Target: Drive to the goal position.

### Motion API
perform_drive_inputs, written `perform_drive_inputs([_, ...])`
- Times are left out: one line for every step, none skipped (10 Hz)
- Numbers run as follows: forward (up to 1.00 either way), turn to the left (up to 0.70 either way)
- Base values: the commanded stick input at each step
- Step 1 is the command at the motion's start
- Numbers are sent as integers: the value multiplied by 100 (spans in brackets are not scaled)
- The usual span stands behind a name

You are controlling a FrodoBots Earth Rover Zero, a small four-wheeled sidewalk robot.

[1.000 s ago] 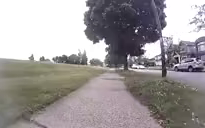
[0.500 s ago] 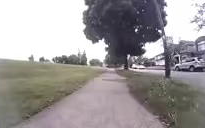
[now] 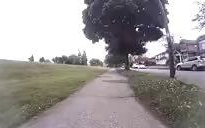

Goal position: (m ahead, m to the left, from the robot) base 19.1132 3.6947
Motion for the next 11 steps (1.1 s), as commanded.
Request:
perform_drive_inputs([70, 10])
perform_drive_inputs([70, 24])
perform_drive_inputs([70, 35])
perform_drive_inputs([70, 28])
perform_drive_inputs([70, 0])
perform_drive_inputs([70, 0])
perform_drive_inputs([70, 0])
perform_drive_inputs([70, 0])
perform_drive_inputs([70, 0])
perform_drive_inputs([70, 0])
perform_drive_inputs([70, 0])
